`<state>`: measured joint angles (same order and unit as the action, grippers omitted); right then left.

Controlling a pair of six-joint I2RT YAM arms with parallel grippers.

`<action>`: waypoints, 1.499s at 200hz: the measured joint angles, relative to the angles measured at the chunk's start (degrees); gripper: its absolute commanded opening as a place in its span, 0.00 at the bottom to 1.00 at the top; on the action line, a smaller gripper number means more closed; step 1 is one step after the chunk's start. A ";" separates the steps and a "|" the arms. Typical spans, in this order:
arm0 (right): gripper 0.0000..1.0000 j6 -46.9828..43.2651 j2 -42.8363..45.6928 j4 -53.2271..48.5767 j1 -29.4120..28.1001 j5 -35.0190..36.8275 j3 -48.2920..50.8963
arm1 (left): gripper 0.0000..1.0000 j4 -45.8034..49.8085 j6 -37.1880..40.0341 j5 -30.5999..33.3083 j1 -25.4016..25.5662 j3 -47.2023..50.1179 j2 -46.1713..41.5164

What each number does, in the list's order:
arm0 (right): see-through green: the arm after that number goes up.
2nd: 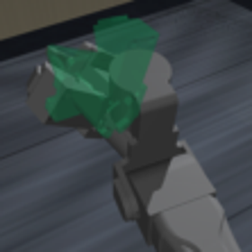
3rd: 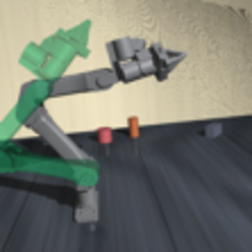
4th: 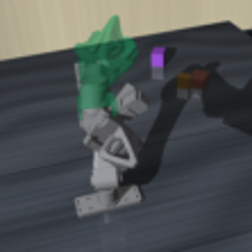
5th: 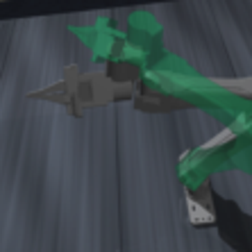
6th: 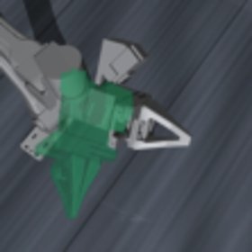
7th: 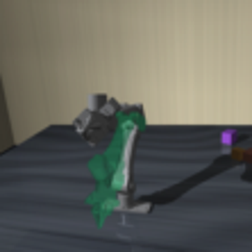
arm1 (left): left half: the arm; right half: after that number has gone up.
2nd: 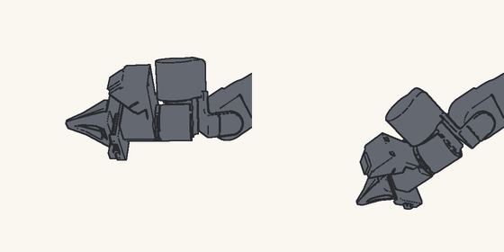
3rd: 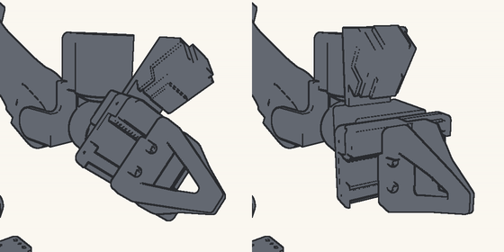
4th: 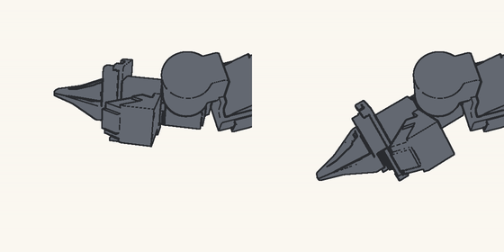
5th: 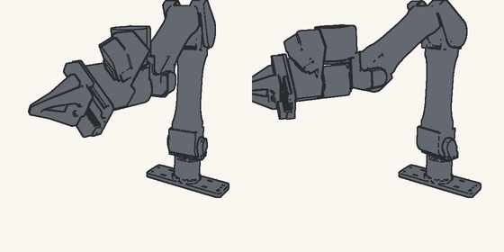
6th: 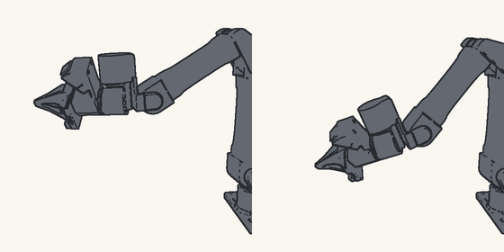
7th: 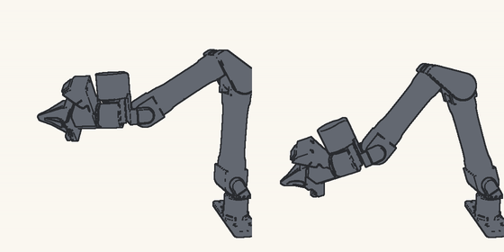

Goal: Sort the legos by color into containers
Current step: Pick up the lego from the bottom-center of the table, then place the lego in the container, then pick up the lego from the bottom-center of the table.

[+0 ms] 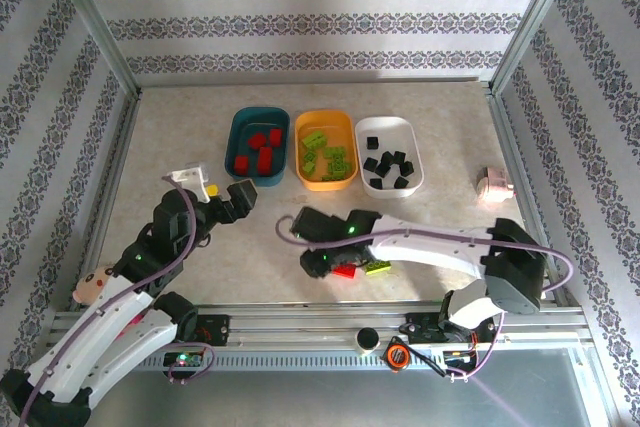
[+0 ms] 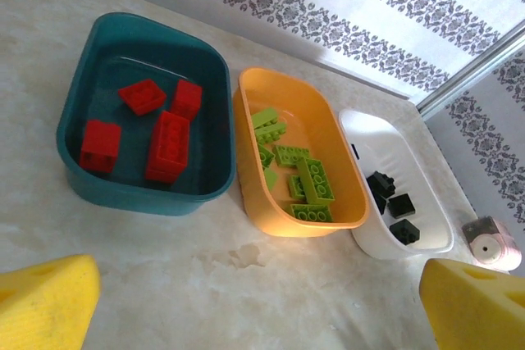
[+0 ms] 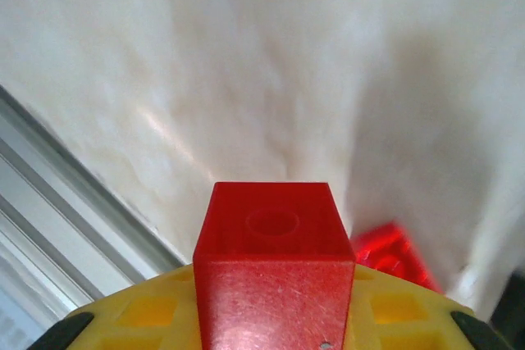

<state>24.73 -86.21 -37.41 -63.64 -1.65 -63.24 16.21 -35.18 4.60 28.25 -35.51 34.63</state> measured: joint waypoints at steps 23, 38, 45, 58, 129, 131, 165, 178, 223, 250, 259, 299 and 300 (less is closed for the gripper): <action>0.28 -3.13 -0.87 4.83 5.11 0.74 -7.34 | 1.00 0.37 -0.94 1.07 0.00 2.16 -3.21; 0.28 -4.87 -4.57 8.72 7.96 0.81 -13.29 | 1.00 1.01 -1.49 1.46 0.00 3.13 -4.74; 0.29 -5.55 -7.13 10.47 9.05 0.76 -16.13 | 1.00 1.27 -1.77 1.49 0.00 3.43 -5.20; 0.29 -6.47 -13.27 13.60 11.06 0.52 -22.01 | 1.00 1.33 -2.32 1.44 0.00 3.78 -5.68; 0.60 -5.27 -43.78 17.53 17.42 -2.32 -48.02 | 1.00 1.49 -3.48 -1.84 0.00 5.99 -3.02; 0.62 -5.66 -44.13 17.42 17.46 -2.43 -48.46 | 1.00 1.49 -3.48 -2.05 0.00 6.01 -2.84; 0.74 -3.76 -45.40 17.11 18.56 -3.74 -51.60 | 1.00 1.44 -3.45 -4.04 0.00 6.29 -0.81; 0.76 -3.45 -44.68 17.49 18.88 -3.93 -51.39 | 1.00 1.46 -3.32 -4.74 0.00 6.45 -0.11; 0.79 -3.45 -28.48 18.38 19.19 -3.04 -33.70 | 1.00 1.03 -2.43 -8.59 0.02 6.40 4.96; 0.79 -3.43 -12.00 18.71 19.19 -1.11 -17.59 | 1.00 -0.70 -2.40 -10.64 0.02 6.43 7.67; 0.79 -3.43 -6.38 18.27 19.21 -0.46 -12.17 | 1.00 -1.64 -2.40 -11.04 0.02 6.47 7.87; 0.80 -4.07 7.80 9.09 18.27 -0.26 2.73 | 1.00 -3.10 -2.36 -11.45 0.02 6.47 7.74; 0.80 -4.13 7.98 8.57 18.14 -0.28 3.02 | 1.00 -3.10 -2.36 -11.45 0.02 6.47 7.74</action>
<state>20.60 -78.24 -28.84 -45.50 -1.93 -60.23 13.10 -37.54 -6.85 28.27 -29.04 42.37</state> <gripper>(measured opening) 0.792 0.997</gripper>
